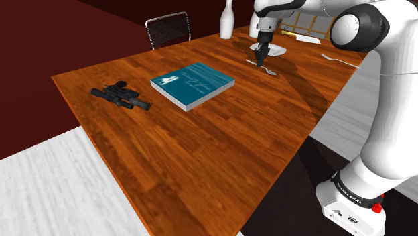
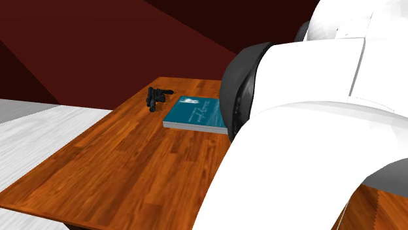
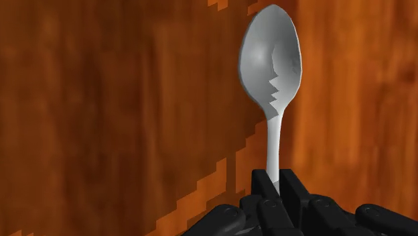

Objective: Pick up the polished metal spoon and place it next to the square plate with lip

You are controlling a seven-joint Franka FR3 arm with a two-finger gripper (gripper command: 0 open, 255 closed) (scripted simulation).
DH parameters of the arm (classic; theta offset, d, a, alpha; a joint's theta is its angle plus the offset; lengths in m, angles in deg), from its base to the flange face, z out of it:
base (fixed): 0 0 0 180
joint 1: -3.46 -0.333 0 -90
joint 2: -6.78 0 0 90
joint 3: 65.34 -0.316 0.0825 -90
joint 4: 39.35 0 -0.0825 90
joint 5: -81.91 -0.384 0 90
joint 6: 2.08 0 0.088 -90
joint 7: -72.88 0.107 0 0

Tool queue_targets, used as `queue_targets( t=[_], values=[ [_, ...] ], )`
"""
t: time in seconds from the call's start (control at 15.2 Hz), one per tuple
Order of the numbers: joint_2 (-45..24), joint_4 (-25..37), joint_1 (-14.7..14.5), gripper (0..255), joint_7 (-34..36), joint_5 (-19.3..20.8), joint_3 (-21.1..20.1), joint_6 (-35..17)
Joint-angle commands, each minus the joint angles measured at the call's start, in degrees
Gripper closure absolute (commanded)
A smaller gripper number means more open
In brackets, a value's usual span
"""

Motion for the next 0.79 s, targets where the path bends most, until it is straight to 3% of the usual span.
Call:
queue_targets(
  t=[0.0,0.33,0.4,0.73],
  values=[
    [0.0,-0.3,0.0,255,0.0,0.0,0.0,-0.3],
    [0.0,-0.3,0.0,255,0.0,0.0,0.0,-0.3],
    [0.0,-0.3,0.0,0,0.0,0.0,0.0,-0.3],
    [0.0,-0.3,0.0,0,0.0,0.0,0.0,-0.3]
  ],
)
